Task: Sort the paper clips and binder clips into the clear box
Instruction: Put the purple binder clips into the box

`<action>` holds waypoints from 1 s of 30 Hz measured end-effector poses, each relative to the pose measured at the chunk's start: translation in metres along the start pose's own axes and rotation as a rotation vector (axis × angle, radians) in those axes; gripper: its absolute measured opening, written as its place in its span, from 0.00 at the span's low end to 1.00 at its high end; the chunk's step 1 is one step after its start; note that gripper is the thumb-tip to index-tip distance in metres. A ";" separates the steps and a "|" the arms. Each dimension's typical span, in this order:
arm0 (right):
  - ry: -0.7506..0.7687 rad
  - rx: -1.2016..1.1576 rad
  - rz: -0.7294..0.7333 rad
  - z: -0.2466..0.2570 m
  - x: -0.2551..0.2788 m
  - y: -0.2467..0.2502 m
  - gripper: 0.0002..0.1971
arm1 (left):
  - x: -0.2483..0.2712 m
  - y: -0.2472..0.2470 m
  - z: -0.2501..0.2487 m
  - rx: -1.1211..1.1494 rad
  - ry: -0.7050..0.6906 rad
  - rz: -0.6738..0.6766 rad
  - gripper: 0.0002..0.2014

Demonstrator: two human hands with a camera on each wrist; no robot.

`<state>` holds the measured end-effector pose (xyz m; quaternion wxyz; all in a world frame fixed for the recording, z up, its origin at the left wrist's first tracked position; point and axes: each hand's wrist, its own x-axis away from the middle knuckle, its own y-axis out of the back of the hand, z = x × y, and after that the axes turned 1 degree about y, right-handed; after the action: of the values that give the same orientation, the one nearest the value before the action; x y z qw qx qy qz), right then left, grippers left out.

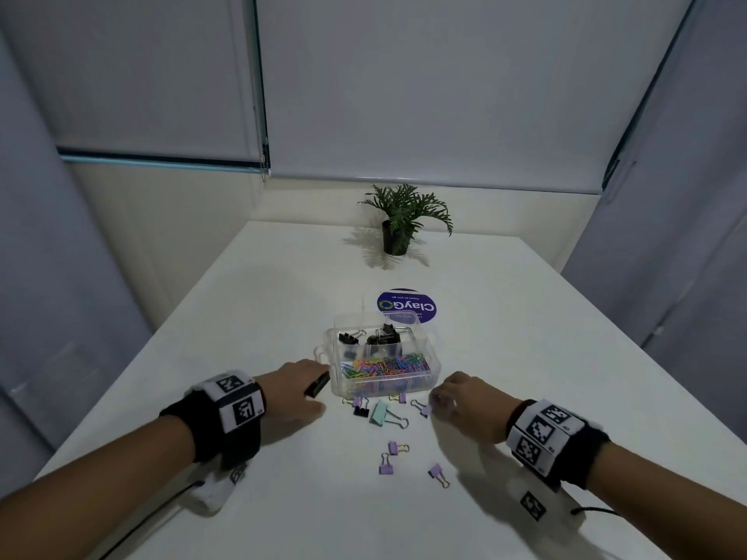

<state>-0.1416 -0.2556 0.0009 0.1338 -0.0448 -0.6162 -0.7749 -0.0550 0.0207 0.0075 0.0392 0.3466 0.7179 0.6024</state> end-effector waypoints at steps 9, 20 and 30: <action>0.160 0.254 0.122 0.047 0.016 -0.013 0.22 | 0.020 -0.027 -0.050 -0.067 -0.010 0.004 0.33; 0.167 0.047 0.009 0.057 0.002 0.002 0.12 | 0.014 -0.026 -0.074 -0.002 -0.047 0.016 0.39; 0.058 -0.098 0.108 0.019 0.041 0.011 0.46 | 0.032 -0.024 -0.050 -0.080 -0.017 0.055 0.50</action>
<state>-0.1795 -0.2458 0.0254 0.1907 -0.0619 -0.5700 -0.7968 -0.1135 -0.0041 0.0113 0.0425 0.3698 0.6829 0.6285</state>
